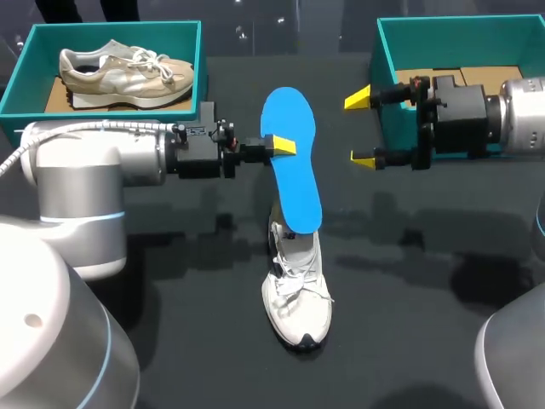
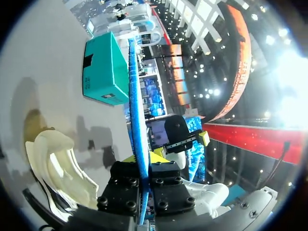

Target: Take the shoe out of the shoebox, open the shoe tongue, remove and reinsert the insole, then place the shoe into the shoebox

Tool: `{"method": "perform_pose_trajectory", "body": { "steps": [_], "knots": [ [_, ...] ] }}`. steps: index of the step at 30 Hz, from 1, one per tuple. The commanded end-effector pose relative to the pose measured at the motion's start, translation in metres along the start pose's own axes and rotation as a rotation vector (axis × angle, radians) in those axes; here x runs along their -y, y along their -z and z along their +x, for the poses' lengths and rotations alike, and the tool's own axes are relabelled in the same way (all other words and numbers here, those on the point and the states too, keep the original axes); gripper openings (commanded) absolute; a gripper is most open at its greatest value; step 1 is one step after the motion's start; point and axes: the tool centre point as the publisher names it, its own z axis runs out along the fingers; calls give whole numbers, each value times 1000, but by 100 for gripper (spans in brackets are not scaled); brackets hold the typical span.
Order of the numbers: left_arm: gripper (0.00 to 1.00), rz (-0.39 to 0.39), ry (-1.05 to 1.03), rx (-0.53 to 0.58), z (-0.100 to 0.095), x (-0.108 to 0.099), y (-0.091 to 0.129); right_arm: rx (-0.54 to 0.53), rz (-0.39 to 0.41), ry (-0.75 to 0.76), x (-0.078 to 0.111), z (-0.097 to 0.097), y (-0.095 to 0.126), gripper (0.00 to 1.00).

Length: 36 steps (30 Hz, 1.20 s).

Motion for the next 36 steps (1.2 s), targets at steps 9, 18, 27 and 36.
{"method": "perform_pose_trajectory", "body": {
  "steps": [9,18,27,36],
  "knots": [
    [0,98,-279,-46,18,0,15,-26,7,21,0,-1,-6,100],
    [0,144,-569,-53,41,19,16,-41,1,28,0,-2,-6,100],
    [0,127,-781,-64,61,24,19,-41,1,28,0,-2,-6,100],
    [0,127,-781,-64,61,24,19,-41,1,28,0,-2,-6,100]
  ]
}}
